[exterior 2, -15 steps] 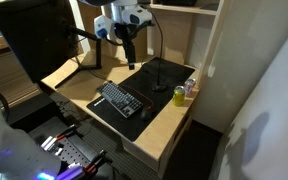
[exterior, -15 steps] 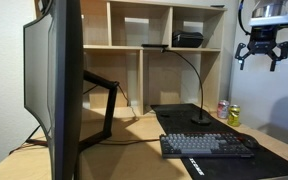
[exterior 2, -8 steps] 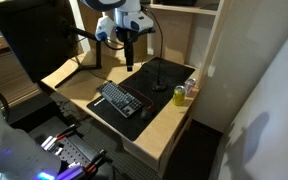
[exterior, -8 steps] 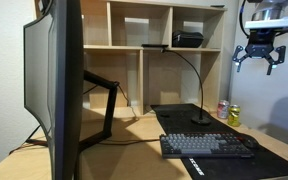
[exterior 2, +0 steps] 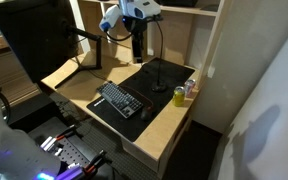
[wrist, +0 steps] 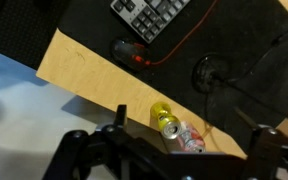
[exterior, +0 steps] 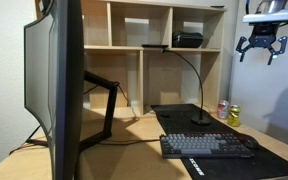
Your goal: Move the pink can backward
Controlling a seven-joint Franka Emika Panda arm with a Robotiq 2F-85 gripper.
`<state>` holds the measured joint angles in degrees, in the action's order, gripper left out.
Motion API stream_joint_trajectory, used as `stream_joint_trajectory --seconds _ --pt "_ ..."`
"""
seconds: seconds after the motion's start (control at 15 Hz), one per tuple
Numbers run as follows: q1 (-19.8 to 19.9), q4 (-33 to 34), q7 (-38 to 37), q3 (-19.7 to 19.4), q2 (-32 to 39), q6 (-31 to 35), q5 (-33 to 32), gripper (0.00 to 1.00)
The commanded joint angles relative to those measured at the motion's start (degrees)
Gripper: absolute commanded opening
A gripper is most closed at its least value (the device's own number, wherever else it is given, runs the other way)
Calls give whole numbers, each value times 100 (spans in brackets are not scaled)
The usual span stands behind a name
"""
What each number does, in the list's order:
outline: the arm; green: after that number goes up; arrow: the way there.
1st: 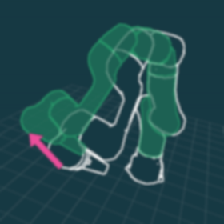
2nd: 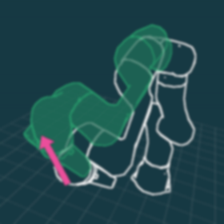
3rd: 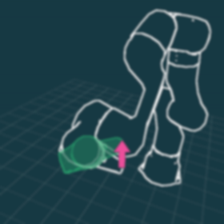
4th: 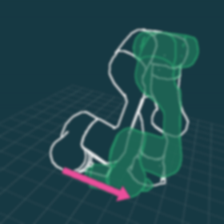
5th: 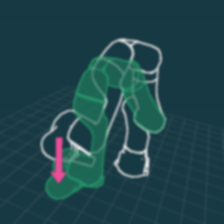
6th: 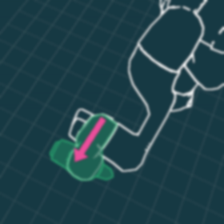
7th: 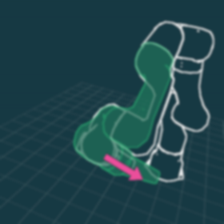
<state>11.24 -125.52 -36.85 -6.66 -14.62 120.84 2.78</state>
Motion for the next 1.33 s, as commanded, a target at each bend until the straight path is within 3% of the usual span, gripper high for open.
stream_joint_trajectory --seconds 0.0,0.2,0.6,0.67,0.73,0.93,1.0,1.13,1.2,1.27 --pt "64 269 -214 -35 259 75 3 100" --pt "85 910 -462 -143 926 87 -2 100" --pt "74 1028 -511 -148 1033 86 -2 100" --pt "60 1077 24 -193 1173 188 191 100" --pt "65 1413 527 -255 1470 -214 384 100" --pt "185 2487 1206 -434 2491 -526 842 100" --pt "204 2775 1063 -485 2738 -548 805 100" --pt "121 3427 50 -645 3328 -220 473 100" --pt "109 2644 583 -601 2703 -200 625 100" --pt "109 2844 493 -624 2905 -185 613 100"
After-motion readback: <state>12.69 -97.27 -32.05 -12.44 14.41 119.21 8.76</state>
